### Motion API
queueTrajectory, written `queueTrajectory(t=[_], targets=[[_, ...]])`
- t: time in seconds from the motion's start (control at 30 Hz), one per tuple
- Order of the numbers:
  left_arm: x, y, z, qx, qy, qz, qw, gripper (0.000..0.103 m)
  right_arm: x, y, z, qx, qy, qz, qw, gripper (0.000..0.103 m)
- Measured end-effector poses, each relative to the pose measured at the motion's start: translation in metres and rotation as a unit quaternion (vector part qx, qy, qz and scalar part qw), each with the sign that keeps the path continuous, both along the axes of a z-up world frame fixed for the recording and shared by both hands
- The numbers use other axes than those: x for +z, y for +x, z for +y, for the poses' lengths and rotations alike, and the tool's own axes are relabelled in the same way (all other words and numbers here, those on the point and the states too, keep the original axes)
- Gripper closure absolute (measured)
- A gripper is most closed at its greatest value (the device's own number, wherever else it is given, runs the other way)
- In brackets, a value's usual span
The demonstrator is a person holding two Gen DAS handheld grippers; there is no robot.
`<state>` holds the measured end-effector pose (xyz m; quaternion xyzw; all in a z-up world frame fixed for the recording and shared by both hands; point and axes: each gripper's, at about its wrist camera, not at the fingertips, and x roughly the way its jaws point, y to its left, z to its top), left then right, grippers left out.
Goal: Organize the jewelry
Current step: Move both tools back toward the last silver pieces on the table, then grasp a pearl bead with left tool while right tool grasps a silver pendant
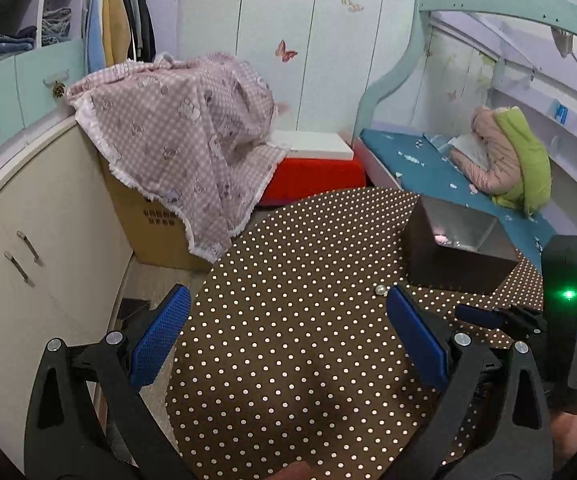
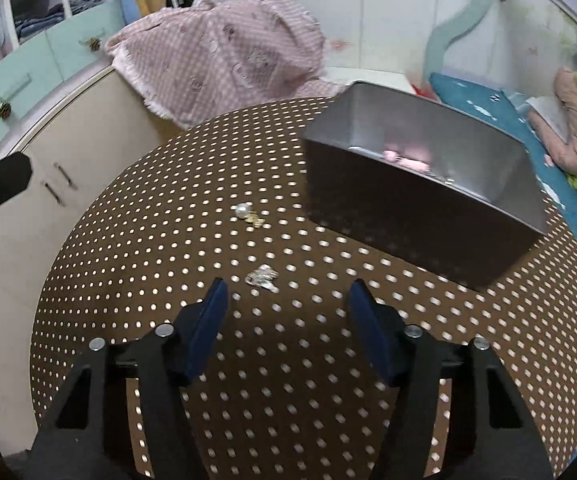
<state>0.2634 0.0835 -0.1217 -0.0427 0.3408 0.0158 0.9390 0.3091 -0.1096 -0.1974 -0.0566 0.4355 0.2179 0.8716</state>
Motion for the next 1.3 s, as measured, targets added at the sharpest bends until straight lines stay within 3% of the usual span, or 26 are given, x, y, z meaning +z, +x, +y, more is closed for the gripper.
queueTrajectory(t=[0.17,0.27,0.43,0.77,1.0,1.03,1.1,1.17,1.3], targets=[[-0.012,0.012,-0.001,-0.006,0.002,0.014,0.9999,0.005,-0.008,0.003,0.010,0.023,-0.024,-0.009,0.999,0.070],[-0.015,0.018,-0.004,-0.009,0.004,0.017,0.9998,0.005,-0.008,0.005,0.009,0.025,-0.037,-0.017,0.999,0.089],[-0.021,0.032,-0.016,-0.026,0.009,0.025,0.9993,0.005,-0.008,0.004,-0.002,0.029,-0.033,-0.024,0.999,0.089],[-0.051,0.070,-0.067,-0.089,0.027,0.057,0.9940,0.005,0.010,-0.002,-0.047,-0.018,0.004,-0.032,0.999,0.089],[-0.077,0.098,-0.084,-0.098,0.040,0.088,0.9905,0.007,0.017,-0.003,-0.072,-0.049,0.016,-0.035,0.998,0.089],[-0.079,0.100,-0.084,-0.099,0.037,0.092,0.9901,0.010,0.017,-0.004,-0.075,-0.052,0.017,-0.035,0.998,0.088],[-0.087,0.105,-0.085,-0.108,0.018,0.112,0.9876,0.037,0.019,-0.006,-0.082,-0.057,0.018,-0.035,0.998,0.088],[-0.088,0.103,-0.086,-0.113,0.018,0.104,0.9879,0.042,0.019,-0.007,-0.088,-0.061,0.021,-0.035,0.997,0.088],[-0.087,0.102,-0.087,-0.129,0.002,0.098,0.9867,0.069,0.019,-0.009,-0.094,-0.065,0.024,-0.035,0.997,0.088]])
